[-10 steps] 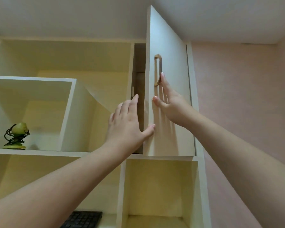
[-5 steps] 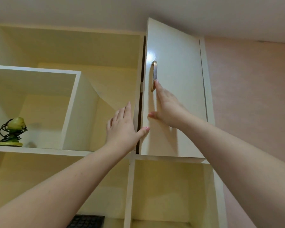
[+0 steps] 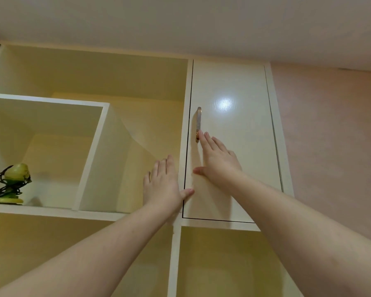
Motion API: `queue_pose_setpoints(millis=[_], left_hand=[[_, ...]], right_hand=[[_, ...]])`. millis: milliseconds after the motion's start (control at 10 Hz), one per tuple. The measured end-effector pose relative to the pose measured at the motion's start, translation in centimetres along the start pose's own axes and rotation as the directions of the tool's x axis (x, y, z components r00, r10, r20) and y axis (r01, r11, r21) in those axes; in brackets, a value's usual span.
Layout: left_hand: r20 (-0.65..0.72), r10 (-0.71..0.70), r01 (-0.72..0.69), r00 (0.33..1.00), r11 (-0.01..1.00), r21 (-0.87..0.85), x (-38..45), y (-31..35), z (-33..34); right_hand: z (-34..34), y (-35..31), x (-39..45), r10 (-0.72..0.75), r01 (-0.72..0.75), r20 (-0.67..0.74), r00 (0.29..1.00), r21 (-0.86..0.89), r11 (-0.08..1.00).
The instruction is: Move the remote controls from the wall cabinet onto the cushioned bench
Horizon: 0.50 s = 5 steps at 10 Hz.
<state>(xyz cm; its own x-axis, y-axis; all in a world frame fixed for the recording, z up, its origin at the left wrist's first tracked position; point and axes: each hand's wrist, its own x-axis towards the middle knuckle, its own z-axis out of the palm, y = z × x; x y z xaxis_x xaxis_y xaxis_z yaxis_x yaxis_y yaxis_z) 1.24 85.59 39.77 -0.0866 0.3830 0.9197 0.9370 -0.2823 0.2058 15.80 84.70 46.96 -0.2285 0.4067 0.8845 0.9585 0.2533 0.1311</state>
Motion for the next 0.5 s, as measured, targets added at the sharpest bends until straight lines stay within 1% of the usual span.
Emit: queue_pose_setpoints(millis=[100,200,300,400,500], left_hand=[[0.001,-0.012,0.012,1.0,1.0,-0.009,0.1,0.3,0.1],[-0.011,0.01,-0.01,1.0,1.0,0.008,-0.1,0.8,-0.2],[0.019,0.061,-0.062,0.998,0.997,0.04,-0.9,1.0,-0.9],[0.019,0.232,-0.23,0.973,0.948,0.22,-2.1,1.2,-2.1],[0.096,0.379,-0.39,0.92,0.871,0.299,-3.4,1.6,-2.8]], right_hand=[[0.0,0.1,-0.1,0.007,-0.007,-0.012,1.0,-0.009,1.0],[0.1,0.0,-0.3,0.006,-0.005,-0.018,1.0,0.02,1.0],[0.3,0.0,-1.3,-0.028,0.028,-0.003,1.0,0.072,0.997],[0.3,1.3,-3.7,-0.052,0.05,0.016,0.999,0.1,0.994],[-0.6,2.5,-6.8,-0.035,0.026,0.087,0.996,0.104,0.994]])
